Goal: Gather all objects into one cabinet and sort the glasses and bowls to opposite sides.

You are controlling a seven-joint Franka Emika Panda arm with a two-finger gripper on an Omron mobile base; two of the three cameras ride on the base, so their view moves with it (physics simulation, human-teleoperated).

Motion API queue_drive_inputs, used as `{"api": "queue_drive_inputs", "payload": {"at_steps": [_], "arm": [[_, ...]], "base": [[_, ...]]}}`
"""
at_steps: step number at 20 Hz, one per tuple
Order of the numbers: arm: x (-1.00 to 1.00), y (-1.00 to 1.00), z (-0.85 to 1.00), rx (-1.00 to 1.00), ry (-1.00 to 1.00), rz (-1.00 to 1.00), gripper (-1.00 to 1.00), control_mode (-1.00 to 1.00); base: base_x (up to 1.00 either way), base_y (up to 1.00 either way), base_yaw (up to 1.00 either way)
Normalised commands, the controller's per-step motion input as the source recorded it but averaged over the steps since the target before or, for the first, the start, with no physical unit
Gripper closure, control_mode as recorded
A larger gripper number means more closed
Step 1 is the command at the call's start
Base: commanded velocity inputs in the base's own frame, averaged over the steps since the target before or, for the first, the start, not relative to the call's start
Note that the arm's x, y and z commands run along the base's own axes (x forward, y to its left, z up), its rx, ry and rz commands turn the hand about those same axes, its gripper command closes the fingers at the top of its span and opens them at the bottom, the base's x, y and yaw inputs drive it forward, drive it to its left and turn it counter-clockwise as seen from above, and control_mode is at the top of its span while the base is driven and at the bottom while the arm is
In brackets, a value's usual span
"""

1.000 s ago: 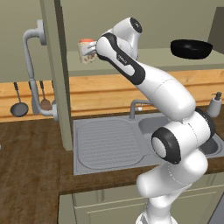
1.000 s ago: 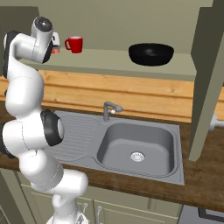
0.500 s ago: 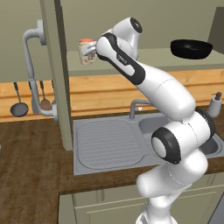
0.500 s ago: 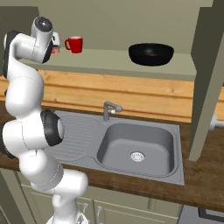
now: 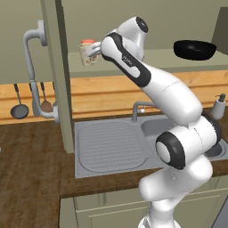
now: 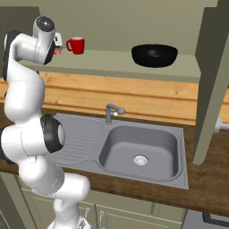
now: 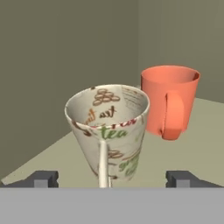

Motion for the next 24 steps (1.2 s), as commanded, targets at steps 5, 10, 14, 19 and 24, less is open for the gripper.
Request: {"api": "queue_drive_inputs", "payload": {"at_steps": [5, 10, 14, 19, 24], "arm": [[-0.69, -0.75, 0.00, 0.01, -0.03, -0.08, -1.00, -1.00], [-1.00, -0.68, 0.00, 0.03, -0.08, -0.20, -1.00, -1.00], [-1.00, -0.77, 0.01, 0.08, -0.07, -0.23, -1.00, -1.00], [-1.00, -0.81, 0.09, 0.08, 0.00, -0.23, -1.00, -1.00], [-1.00, -0.89, 0.05, 0.10, 0.01, -0.22, -1.00, -1.00]], "base": [[0.00, 0.00, 0.00], [0.00, 0.00, 0.00], [0.00, 0.00, 0.00], [0.00, 0.00, 0.00], [0.00, 0.00, 0.00]]}}
